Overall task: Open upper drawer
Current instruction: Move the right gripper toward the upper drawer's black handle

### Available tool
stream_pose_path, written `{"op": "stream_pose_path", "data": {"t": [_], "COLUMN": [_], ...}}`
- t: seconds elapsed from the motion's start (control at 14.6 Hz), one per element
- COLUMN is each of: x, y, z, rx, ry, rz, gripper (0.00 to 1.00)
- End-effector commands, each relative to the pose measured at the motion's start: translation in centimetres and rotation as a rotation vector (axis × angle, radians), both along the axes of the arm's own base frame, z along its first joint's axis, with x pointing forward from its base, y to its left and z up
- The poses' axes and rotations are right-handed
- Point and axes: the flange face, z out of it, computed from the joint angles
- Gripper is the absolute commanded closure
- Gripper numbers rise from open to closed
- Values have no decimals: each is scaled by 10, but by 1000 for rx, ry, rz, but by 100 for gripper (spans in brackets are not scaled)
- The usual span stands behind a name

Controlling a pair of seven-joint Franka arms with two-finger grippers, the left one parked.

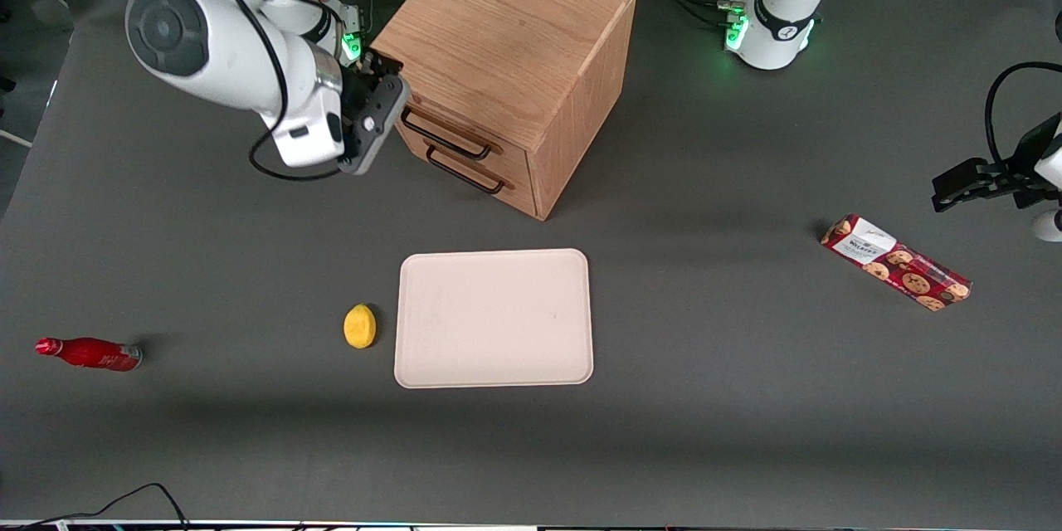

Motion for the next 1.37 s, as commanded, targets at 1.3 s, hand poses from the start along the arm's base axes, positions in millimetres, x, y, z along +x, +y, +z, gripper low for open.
{"op": "stream_pose_path", "data": {"t": [1.3], "x": [-21], "y": [20], "z": [-131], "rx": [24], "ry": [-44], "rz": [-56], "gripper": [0]}}
